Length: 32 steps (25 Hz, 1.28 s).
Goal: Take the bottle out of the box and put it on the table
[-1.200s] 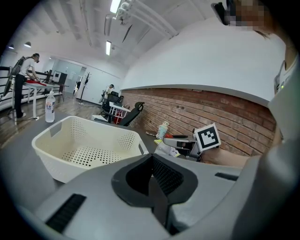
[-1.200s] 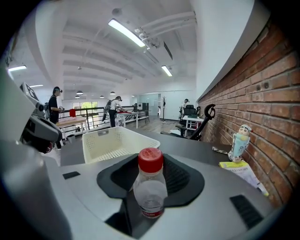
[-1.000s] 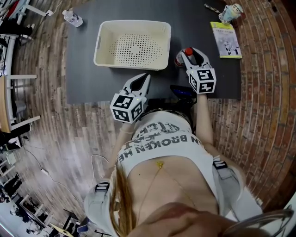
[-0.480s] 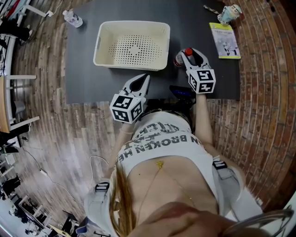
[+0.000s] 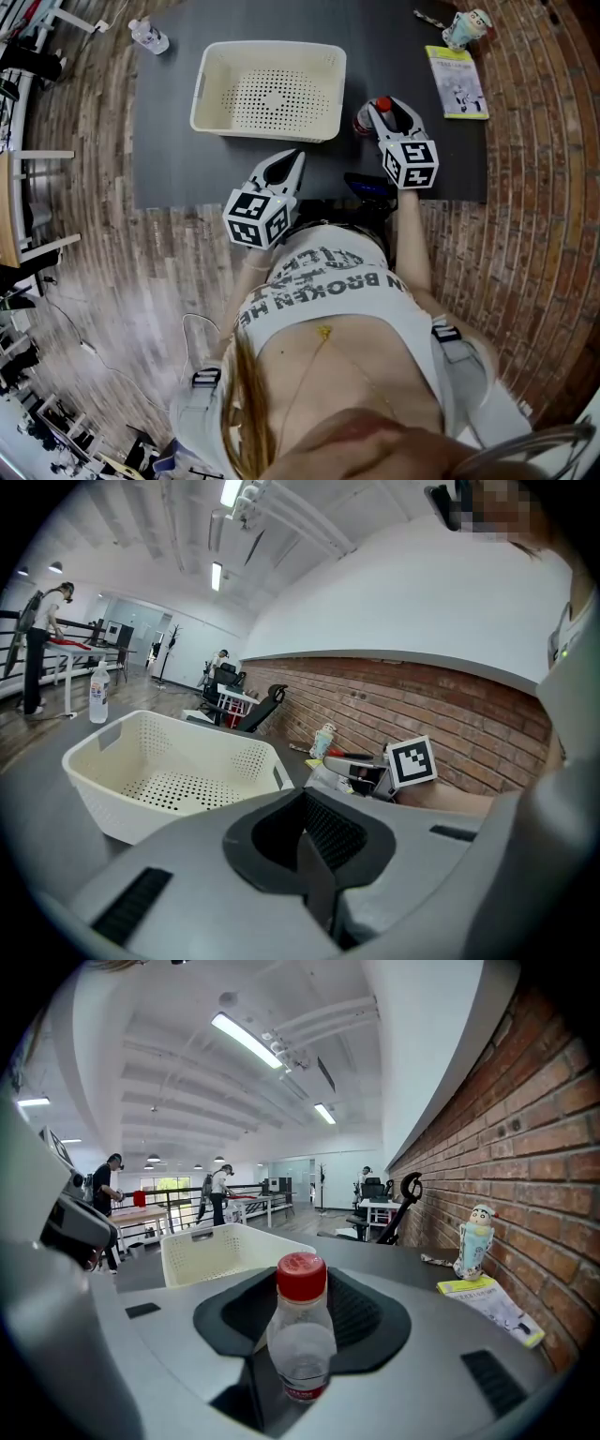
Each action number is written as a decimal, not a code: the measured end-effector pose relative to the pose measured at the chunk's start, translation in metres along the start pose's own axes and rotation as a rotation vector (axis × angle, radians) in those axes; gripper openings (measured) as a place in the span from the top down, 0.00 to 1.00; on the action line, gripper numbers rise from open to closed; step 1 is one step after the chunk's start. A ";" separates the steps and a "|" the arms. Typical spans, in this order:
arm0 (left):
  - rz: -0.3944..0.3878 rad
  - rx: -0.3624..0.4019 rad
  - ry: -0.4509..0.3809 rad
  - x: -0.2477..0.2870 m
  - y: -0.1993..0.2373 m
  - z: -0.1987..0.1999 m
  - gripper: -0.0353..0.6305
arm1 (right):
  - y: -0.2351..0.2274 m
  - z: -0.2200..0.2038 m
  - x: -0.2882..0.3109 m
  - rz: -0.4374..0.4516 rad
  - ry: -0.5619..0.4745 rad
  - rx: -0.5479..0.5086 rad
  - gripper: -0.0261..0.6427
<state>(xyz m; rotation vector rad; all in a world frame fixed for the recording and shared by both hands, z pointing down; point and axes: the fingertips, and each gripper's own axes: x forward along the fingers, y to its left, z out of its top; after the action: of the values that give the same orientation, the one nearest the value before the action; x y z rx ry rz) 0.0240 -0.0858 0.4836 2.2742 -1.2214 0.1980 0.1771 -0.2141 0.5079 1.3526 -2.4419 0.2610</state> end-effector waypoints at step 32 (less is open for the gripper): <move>-0.017 0.013 -0.033 -0.004 -0.007 0.007 0.94 | 0.003 0.004 -0.047 -0.021 0.000 0.049 0.67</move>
<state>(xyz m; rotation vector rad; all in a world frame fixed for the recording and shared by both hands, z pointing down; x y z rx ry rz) 0.0264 -0.0833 0.4735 2.3067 -1.2208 0.1640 0.1965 -0.1769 0.4866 1.3975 -2.4352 0.3171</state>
